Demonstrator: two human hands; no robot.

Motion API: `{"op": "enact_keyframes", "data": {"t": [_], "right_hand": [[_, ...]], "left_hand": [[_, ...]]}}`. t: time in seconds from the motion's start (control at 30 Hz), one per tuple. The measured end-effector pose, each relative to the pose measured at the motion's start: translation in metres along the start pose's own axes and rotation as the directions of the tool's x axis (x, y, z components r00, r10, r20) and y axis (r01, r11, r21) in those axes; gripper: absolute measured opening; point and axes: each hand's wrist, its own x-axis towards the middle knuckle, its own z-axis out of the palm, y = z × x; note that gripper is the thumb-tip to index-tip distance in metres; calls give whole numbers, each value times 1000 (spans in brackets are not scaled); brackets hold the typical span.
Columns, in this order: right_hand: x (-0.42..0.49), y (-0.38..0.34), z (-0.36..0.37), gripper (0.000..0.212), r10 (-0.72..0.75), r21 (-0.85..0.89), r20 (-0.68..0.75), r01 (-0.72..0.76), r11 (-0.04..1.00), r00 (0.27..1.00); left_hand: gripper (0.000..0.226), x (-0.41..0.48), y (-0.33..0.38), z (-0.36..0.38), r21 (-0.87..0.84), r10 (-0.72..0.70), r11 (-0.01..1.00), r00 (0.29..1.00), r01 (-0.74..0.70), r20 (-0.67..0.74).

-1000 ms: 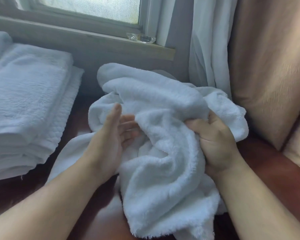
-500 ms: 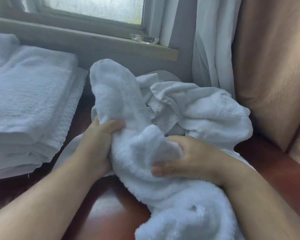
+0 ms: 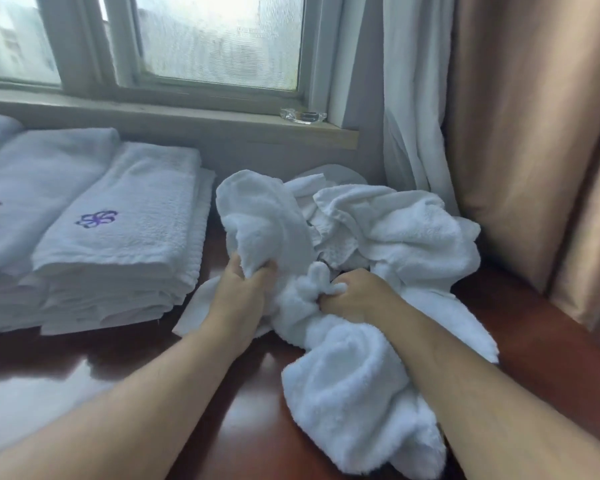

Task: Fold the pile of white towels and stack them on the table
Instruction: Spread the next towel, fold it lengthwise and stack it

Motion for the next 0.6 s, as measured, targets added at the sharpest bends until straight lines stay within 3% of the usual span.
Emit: {"op": "enact_keyframes", "data": {"t": [0.07,0.13,0.23,0.27,0.33,0.4,0.47,0.53,0.6], "right_hand": [[-11,-2,-4,29,-17,-84,-143,5,996,990],[-22,-7,-13,24,-80,-248,-303,2,969,950],[-46,-25,-25,27,-280,-279,-526,148,949,803],[-57,-32,-26,27,-352,-269,-556,237,934,753],[-80,-43,-20,24,-470,-330,-519,340,881,714],[-102,-49,-7,22,-541,-430,-390,372,823,745],[-118,-56,8,27,-563,-437,-257,425,793,786],[-131,-66,23,36,-595,-450,-206,464,763,777],[-144,-79,35,41,-642,-481,-230,488,728,731]], "left_hand": [[38,-20,16,-9,104,-1,995,1000,-2,29],[43,-41,36,-18,79,27,996,996,-34,81],[40,-75,58,-33,-78,-46,996,996,52,71],[37,-88,61,-39,-104,-92,990,995,95,32],[29,-117,72,-54,13,-220,975,973,221,-73],[38,-148,88,-74,294,-398,859,908,420,-131],[43,-176,106,-95,659,-508,592,850,464,-141],[43,-194,121,-111,868,-499,362,857,340,-128],[36,-202,129,-122,930,-355,333,934,157,-30]]}}
